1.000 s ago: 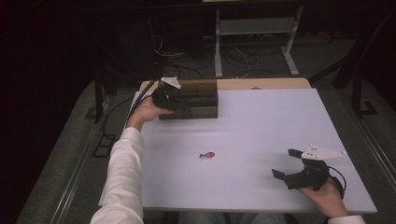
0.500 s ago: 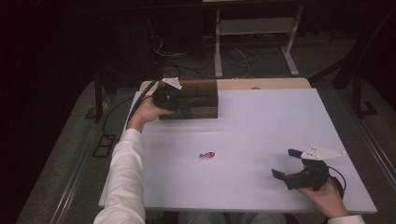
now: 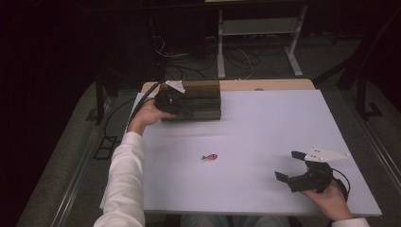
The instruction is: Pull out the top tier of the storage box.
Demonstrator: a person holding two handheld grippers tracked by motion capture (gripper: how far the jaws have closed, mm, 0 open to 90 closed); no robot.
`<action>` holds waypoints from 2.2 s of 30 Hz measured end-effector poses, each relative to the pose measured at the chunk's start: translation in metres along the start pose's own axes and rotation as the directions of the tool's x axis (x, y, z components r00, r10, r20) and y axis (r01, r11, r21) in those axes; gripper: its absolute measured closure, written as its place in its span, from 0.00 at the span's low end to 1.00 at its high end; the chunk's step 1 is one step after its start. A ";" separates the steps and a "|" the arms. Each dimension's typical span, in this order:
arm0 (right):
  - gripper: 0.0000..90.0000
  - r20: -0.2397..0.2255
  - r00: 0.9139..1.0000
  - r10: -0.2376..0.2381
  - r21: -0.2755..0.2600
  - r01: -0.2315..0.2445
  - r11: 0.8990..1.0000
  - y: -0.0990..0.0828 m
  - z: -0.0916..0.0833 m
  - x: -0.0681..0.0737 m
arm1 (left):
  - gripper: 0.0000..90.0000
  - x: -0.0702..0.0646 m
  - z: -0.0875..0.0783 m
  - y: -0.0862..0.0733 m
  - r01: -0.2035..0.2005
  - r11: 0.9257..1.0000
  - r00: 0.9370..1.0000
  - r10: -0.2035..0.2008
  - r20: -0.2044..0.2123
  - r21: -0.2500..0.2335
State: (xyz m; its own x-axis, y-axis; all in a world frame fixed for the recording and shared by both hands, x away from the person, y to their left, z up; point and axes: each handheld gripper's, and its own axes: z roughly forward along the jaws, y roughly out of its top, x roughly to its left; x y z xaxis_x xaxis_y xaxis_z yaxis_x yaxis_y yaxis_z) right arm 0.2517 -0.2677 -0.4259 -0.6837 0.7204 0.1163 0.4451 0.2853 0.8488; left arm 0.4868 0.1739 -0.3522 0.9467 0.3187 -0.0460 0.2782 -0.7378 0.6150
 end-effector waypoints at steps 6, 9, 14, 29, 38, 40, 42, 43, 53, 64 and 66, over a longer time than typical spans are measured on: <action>0.00 -0.002 1.000 -0.001 0.000 0.001 1.000 0.000 0.000 0.001 | 0.90 -0.006 -0.001 0.001 -0.005 1.000 1.000 0.004 0.019 0.025; 0.00 -0.002 1.000 -0.001 -0.002 0.001 1.000 0.000 0.000 0.001 | 0.90 -0.007 -0.001 0.000 -0.007 1.000 1.000 0.007 0.017 0.022; 0.00 0.000 1.000 -0.001 -0.003 0.001 1.000 0.001 0.000 0.001 | 0.90 -0.009 -0.002 -0.003 -0.002 1.000 1.000 0.002 0.016 0.009; 0.00 -0.001 1.000 -0.004 -0.002 0.004 1.000 0.001 0.001 0.001 | 0.89 -0.016 -0.005 -0.014 0.024 0.999 0.999 -0.023 0.025 -0.034; 0.00 -0.001 1.000 -0.007 -0.001 0.007 1.000 0.001 0.001 0.002 | 0.89 -0.018 -0.005 -0.021 0.060 0.995 0.997 -0.056 0.044 -0.081; 0.00 -0.001 1.000 -0.007 0.000 0.007 1.000 0.001 0.001 0.002 | 0.89 -0.019 -0.006 -0.023 0.065 0.994 0.997 -0.061 0.045 -0.092; 0.00 -0.001 1.000 -0.007 0.000 0.007 1.000 0.001 0.001 0.002 | 0.89 -0.019 -0.006 -0.025 0.073 0.993 0.997 -0.068 0.047 -0.097; 0.00 -0.002 1.000 -0.007 0.001 0.007 1.000 0.001 0.001 0.002 | 0.89 -0.020 -0.006 -0.025 0.077 0.992 0.996 -0.072 0.050 -0.099; 0.00 -0.001 1.000 -0.011 0.002 0.011 1.000 0.001 0.002 0.003 | 0.89 -0.024 -0.007 -0.029 0.081 0.990 0.996 -0.076 0.046 -0.114; 0.00 -0.002 1.000 -0.012 0.004 0.012 1.000 0.001 0.002 0.003 | 0.89 -0.030 -0.007 -0.030 0.079 0.992 0.996 -0.075 0.050 -0.103; 0.00 -0.001 1.000 -0.011 0.003 0.011 1.000 0.001 0.002 0.003 | 0.89 -0.030 -0.007 -0.029 0.079 0.992 0.996 -0.075 0.043 -0.097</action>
State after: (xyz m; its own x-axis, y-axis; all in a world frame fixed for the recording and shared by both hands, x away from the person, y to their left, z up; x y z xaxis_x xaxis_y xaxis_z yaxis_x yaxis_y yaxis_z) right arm 0.2513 -0.2638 -0.4256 -0.6894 0.7164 0.1073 0.4391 0.2954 0.8485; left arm 0.4489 0.1897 -0.3635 0.9293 0.3474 -0.1255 0.3349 -0.6492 0.6829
